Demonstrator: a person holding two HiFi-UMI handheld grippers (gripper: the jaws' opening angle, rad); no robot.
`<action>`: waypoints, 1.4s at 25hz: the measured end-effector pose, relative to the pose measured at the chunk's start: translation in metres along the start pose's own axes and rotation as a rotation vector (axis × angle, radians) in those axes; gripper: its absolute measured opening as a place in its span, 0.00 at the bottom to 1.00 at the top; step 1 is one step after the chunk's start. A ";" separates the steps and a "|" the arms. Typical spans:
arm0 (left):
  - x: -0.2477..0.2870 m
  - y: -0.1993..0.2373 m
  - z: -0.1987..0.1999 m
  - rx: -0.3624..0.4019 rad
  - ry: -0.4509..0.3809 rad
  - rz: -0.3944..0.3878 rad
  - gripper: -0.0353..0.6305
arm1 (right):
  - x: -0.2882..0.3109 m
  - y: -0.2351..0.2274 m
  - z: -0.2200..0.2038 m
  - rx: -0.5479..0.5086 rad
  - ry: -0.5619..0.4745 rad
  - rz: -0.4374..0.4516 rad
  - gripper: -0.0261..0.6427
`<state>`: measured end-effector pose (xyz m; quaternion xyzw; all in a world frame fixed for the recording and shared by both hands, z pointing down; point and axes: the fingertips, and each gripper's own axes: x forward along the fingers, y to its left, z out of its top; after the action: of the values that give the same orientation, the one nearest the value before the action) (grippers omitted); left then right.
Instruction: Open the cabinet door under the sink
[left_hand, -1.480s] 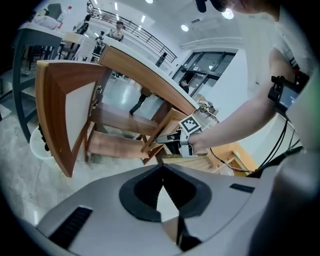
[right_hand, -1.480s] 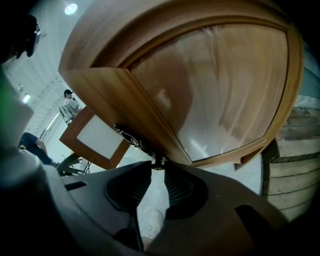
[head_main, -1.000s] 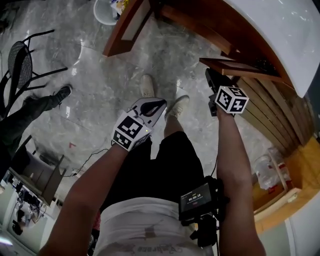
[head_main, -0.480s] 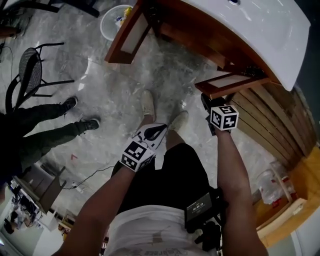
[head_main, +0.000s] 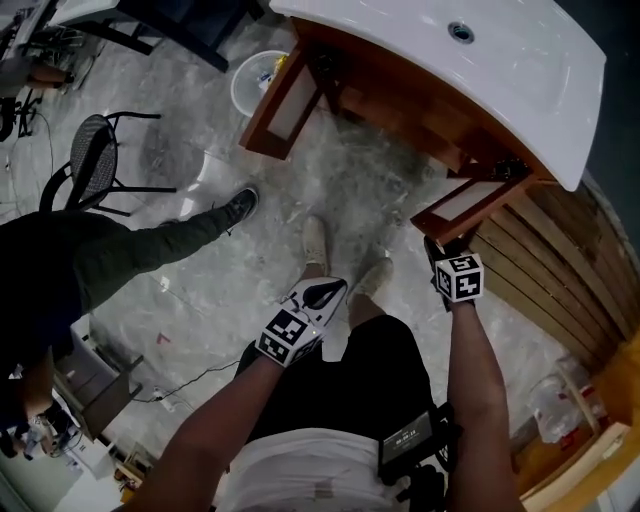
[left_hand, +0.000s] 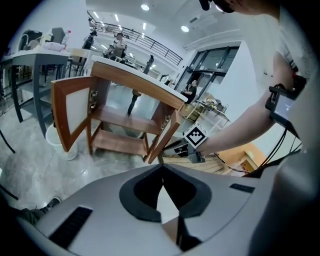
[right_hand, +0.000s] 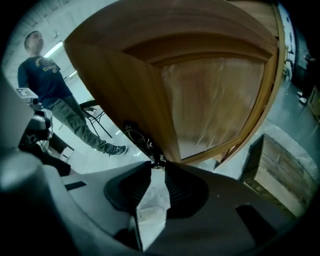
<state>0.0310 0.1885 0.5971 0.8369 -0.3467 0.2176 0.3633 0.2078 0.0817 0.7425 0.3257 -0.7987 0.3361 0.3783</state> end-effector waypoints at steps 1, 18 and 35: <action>-0.001 -0.003 0.000 0.004 0.001 -0.001 0.07 | -0.002 0.000 -0.003 -0.024 0.014 0.000 0.17; 0.009 -0.033 0.025 0.082 0.003 -0.003 0.07 | -0.061 -0.055 -0.085 -0.012 0.147 -0.148 0.17; -0.025 -0.049 0.114 0.223 -0.054 -0.001 0.07 | -0.193 -0.053 -0.044 0.184 -0.145 -0.295 0.07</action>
<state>0.0635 0.1369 0.4868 0.8779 -0.3298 0.2319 0.2584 0.3628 0.1374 0.6210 0.4958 -0.7333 0.3244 0.3335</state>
